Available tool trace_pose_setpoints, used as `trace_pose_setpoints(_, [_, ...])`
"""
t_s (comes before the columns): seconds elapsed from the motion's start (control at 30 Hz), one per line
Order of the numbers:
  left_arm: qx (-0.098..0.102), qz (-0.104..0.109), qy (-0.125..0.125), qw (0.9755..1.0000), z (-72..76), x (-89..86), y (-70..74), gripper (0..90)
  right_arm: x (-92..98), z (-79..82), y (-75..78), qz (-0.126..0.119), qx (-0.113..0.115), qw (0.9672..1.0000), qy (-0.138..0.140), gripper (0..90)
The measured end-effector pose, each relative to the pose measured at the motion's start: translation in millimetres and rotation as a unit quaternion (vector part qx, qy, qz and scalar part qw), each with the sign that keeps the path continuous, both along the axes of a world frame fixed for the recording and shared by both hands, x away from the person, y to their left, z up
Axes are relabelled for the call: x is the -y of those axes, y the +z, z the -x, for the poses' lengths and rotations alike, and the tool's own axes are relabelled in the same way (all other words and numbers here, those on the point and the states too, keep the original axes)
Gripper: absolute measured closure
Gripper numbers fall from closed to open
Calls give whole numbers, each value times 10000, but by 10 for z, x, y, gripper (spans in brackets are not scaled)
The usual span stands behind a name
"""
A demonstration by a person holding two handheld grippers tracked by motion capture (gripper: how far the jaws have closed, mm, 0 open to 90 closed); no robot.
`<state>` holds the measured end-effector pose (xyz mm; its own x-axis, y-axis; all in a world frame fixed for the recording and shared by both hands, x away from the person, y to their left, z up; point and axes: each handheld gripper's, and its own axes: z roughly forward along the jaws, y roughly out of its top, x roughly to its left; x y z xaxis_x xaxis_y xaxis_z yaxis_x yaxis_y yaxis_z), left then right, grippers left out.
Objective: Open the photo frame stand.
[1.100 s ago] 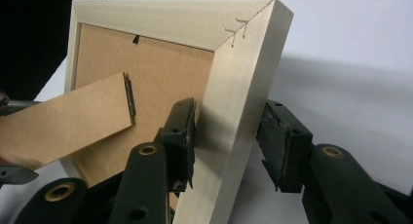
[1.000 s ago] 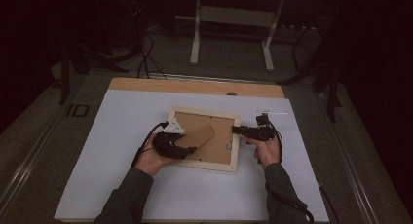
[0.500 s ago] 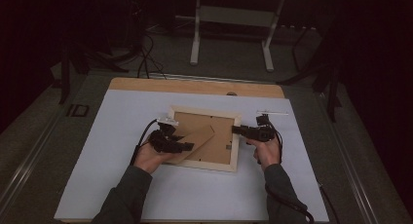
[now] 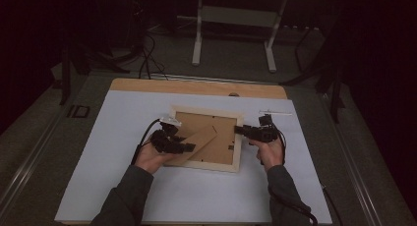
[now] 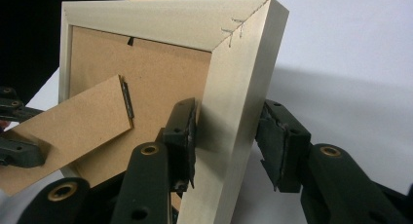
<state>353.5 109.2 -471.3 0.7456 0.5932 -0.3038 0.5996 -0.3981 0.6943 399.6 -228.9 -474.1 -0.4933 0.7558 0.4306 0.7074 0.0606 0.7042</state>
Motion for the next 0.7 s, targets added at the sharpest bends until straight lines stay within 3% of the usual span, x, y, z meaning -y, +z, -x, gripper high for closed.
trace_pose_setpoints(0.7, [308,-112,160,9993,-28,51,92,665,-41,25,234,300,517,9981,-132,609])
